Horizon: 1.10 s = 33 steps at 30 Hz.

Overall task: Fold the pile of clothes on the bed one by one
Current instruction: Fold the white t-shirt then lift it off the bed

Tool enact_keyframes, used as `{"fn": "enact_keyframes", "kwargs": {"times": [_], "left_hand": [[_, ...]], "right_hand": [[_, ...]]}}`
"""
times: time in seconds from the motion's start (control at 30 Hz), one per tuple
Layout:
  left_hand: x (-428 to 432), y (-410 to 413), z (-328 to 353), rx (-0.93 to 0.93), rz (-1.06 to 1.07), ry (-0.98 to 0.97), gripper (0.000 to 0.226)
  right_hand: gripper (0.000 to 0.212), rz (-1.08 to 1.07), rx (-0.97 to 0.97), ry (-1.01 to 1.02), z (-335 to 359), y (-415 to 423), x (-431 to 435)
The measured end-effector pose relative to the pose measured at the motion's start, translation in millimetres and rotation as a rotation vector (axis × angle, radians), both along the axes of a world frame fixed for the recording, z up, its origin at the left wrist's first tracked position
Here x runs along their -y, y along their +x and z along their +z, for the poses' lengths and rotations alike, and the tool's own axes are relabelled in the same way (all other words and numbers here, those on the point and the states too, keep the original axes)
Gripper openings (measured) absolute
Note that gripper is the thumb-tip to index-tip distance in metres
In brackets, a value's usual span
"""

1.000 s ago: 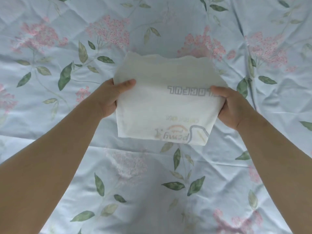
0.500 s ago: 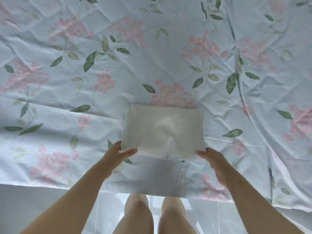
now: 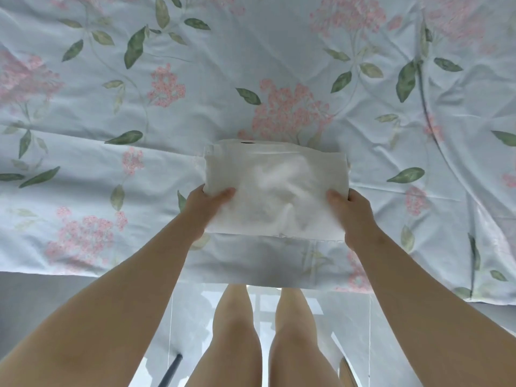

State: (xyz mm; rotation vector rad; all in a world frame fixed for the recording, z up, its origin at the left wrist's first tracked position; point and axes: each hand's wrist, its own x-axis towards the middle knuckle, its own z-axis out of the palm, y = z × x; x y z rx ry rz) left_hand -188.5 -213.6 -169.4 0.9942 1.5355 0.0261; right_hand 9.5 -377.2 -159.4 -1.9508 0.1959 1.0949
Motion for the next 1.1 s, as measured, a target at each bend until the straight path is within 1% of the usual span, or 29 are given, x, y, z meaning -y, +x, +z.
{"fn": "enact_keyframes", "kwargs": {"times": [0.07,0.1,0.17,0.2,0.27,0.3,0.37,0.4,0.43,0.47,0.57,0.67,0.73,0.83,0.93,1.0,1.07,1.1], "left_hand": [[0,-3,2,-0.001,-0.044,0.016,0.041],[2,-4,3,-0.031,-0.081,0.019,0.043],[5,-2,1,-0.101,-0.134,0.026,0.052],[6,0,-1,-0.112,-0.133,0.031,0.057],[5,7,-5,-0.085,-0.087,0.044,0.068],[4,12,-6,-0.069,-0.057,0.049,0.072],[0,18,-10,-0.062,-0.005,0.069,0.072],[-2,20,-11,-0.065,0.008,0.067,0.070],[-4,22,-12,-0.064,0.002,0.055,0.066],[-5,23,-14,-0.055,-0.019,0.033,0.061],[-8,26,-8,-0.012,-0.073,-0.017,0.041],[-13,30,17,0.061,-0.034,-0.028,0.025],[-17,31,41,0.114,-0.013,-0.028,0.021],[-21,35,86,0.150,-0.049,0.003,0.016],[-22,47,140,0.173,-0.107,0.032,0.014],[-18,59,173,0.192,-0.143,0.058,0.018],[-8,73,202,0.218,-0.175,0.071,0.027],[-1,82,215,0.239,-0.191,0.074,0.030]], "right_hand": [[0.007,-0.050,-0.012,-0.007,-2,-2,11],[0.007,-0.059,-0.034,-0.030,-6,-6,19],[0.012,-0.037,-0.091,-0.125,-15,-12,32],[0.016,-0.021,-0.088,-0.169,-20,-14,34],[0.029,-0.027,0.002,-0.217,-28,-12,30],[0.040,-0.026,0.056,-0.240,-30,-9,25],[0.060,0.001,0.114,-0.322,-30,-6,12],[0.065,-0.005,0.108,-0.327,-29,-4,6],[0.064,-0.028,0.078,-0.283,-30,-3,1],[0.057,-0.056,0.036,-0.222,-31,-3,-1],[0.027,-0.075,-0.067,-0.091,-22,-4,-4],[0.012,-0.117,-0.056,-0.011,-4,-2,-2],[0.003,-0.163,-0.057,0.057,18,-2,1],[0.003,-0.146,-0.016,0.125,61,-2,6],[0.004,-0.152,0.106,0.121,111,2,13],[0.011,-0.177,0.175,0.126,143,9,20],[0.022,-0.214,0.235,0.123,172,16,35],[0.023,-0.232,0.262,0.134,185,19,45]]}}
